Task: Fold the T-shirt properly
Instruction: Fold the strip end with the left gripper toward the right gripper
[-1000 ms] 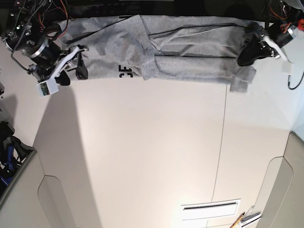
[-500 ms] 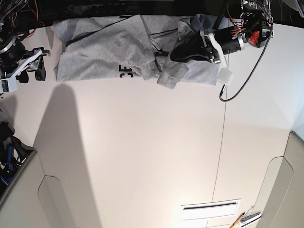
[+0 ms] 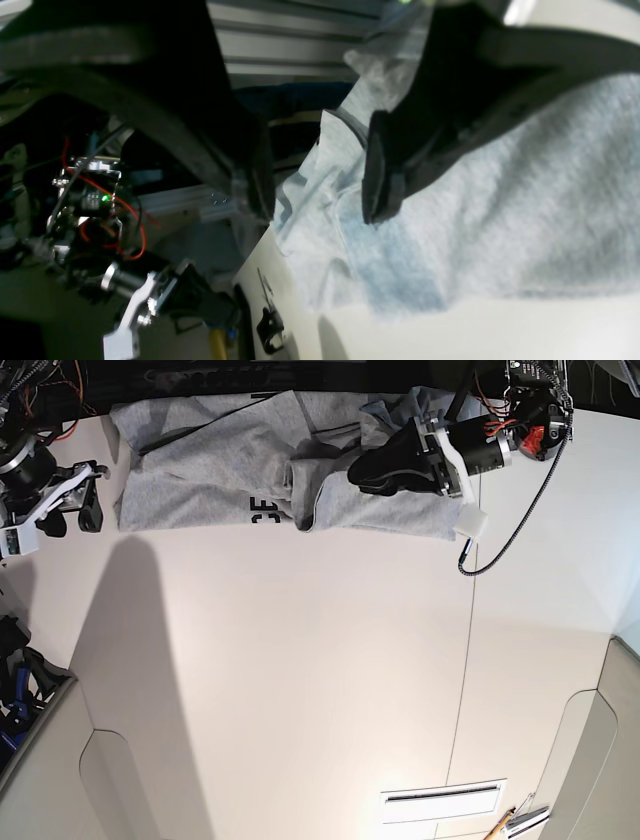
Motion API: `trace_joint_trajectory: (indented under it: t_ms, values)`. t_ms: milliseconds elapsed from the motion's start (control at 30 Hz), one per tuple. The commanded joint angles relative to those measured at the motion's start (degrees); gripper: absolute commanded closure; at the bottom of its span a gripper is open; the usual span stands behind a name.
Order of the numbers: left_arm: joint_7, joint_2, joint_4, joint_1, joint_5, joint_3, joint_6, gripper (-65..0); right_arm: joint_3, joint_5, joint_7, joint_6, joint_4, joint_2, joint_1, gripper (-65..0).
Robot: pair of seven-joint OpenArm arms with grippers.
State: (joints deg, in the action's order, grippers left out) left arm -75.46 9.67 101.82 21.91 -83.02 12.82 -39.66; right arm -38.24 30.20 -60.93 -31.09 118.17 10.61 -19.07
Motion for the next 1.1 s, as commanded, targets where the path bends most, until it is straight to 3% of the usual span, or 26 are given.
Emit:
trace_joint_trajectory:
  t_ms: [0, 167, 200, 300, 333, 467, 767, 900, 1067]
  values:
    - [0.15, 0.33, 2.38, -0.11, -1.98, 0.79, -0.34, -31.6, -0.28, 0.83, 0.90, 0.00, 0.87, 0.68, 0.15, -33.4]
    - [-1.03, 0.37, 8.83, 0.04, -0.26, 8.76, -0.34, -29.9, -0.28, 0.85, 0.90, 0.02, 0.87, 0.66, 0.15, -33.4]
    - [-0.33, 0.39, 9.53, 0.04, 2.82, 10.93, -0.34, -25.3, -0.28, 0.83, 0.90, 0.02, 0.87, 0.66, 0.15, -33.4]
    - [3.34, 0.46, 9.53, 0.20, 11.96, 16.92, -0.34, -3.1, -0.28, 0.85, 0.92, 0.02, 0.87, 0.66, 0.15, -33.4]
    - [4.22, 0.66, 9.42, 0.50, 13.92, 18.08, -0.34, 0.0, -0.26, 0.85, 0.92, 0.02, 0.85, 0.66, 0.15, -33.4]
    - [5.40, 0.94, 8.33, 2.43, 17.16, 17.99, -0.34, 0.0, -0.26, 0.87, 0.94, 0.02, 0.87, 0.63, 0.17, -33.4]
    - [6.23, 0.94, 6.97, 3.04, 27.82, 8.24, -0.34, 0.0, -0.26, 0.87, 0.92, 0.02, 0.85, 0.66, 0.15, -33.4]
    - [2.73, 0.96, 7.02, 3.10, 25.03, 2.58, 1.99, 0.0, -0.26, 0.87, 0.90, 0.02, 0.85, 0.66, 0.15, -33.4]
    - [-3.91, 0.98, 7.89, 4.33, 6.21, -5.09, -0.34, 0.0, -0.26, 0.90, 0.87, 0.02, 0.87, 0.66, 0.15, -33.4]
